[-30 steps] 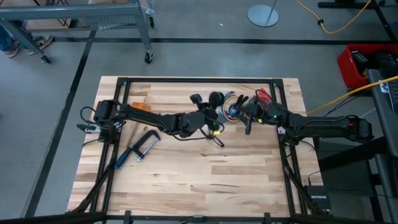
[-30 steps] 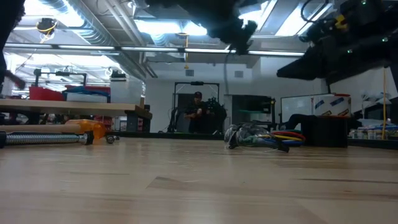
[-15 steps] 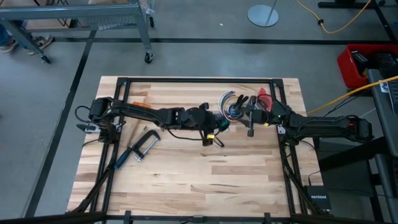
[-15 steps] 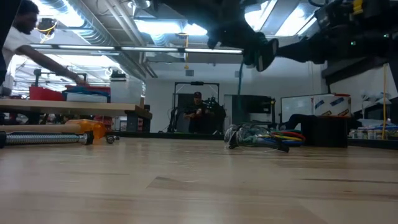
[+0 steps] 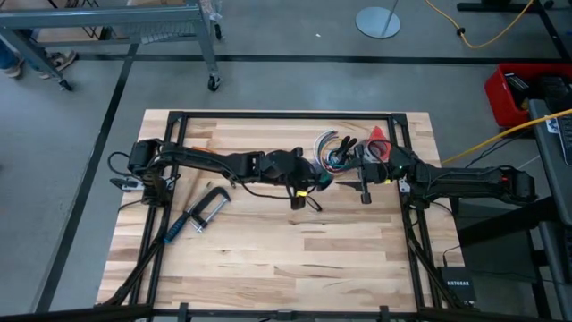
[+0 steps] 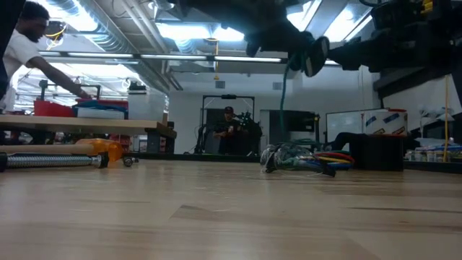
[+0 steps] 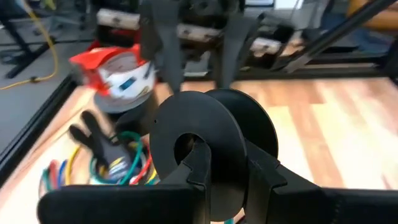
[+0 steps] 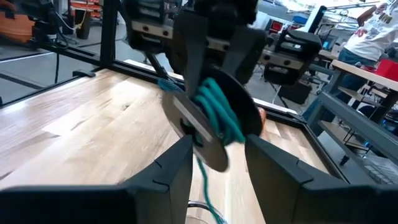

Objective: Coil cords
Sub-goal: Uncoil the green wire from the black spool

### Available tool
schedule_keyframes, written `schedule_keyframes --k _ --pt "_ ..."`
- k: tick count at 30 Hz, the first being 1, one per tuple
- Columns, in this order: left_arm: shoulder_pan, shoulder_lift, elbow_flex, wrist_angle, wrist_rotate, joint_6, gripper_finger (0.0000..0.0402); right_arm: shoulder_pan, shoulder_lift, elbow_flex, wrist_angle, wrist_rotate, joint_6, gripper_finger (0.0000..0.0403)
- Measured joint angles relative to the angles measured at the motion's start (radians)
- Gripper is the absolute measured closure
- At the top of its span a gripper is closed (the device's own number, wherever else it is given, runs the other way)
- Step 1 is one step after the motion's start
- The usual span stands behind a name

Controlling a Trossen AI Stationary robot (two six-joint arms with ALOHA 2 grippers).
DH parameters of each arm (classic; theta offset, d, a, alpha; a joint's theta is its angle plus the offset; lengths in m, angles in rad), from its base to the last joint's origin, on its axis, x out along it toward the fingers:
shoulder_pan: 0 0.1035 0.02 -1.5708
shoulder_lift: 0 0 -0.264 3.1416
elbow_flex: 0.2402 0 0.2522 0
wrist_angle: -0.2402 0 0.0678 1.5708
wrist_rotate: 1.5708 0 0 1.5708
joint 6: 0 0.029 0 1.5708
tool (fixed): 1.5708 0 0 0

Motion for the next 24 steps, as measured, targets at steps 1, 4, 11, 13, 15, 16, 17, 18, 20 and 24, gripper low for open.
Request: schedule_keyframes --k 1,4,11,13,15,16,17,18,20,24 --pt "0.0 0.0 0.0 0.001 0.007 0.001 0.0358 0.0 0.0 0.0 -0.001 0.0 0.0 0.0251" --pt "0.0 0.0 0.0 0.004 0.01 0.0 0.0357 0.0 0.0 0.0 0.0 -0.002 0.0 0.0251" --pt "0.0 0.002 0.0 0.071 0.026 0.008 0.0362 0.001 0.0 0.001 0.013 -0.078 0.027 0.0251" --pt "0.0 0.002 0.0 0.085 0.044 0.012 0.0359 0.001 0.0 0.001 0.017 -0.079 0.046 0.0251" --pt "0.0 0.002 0.0 0.105 0.045 0.013 0.0357 0.001 0.0 0.001 0.03 -0.079 0.051 0.0251" --pt "0.0 0.002 0.0 0.107 0.046 0.014 0.0358 0.001 0.0 0.001 0.031 -0.079 0.052 0.0251" --pt "0.0 0.002 0.0 0.108 0.046 0.016 0.036 0.001 0.0 0.001 0.03 -0.079 0.052 0.0251" --pt "0.0 0.002 0.0 0.112 0.046 0.016 0.0362 0.001 0.0 0.001 0.03 -0.08 0.053 0.0251" --pt "0.002 0.002 0.0 0.117 0.048 0.016 0.0362 0.001 0.0 0.001 0.031 -0.096 0.053 0.0251" --pt "0.004 0.002 0.0 0.12 0.051 0.017 0.0359 0.001 0.0 0.001 0.031 -0.122 0.054 0.0251"
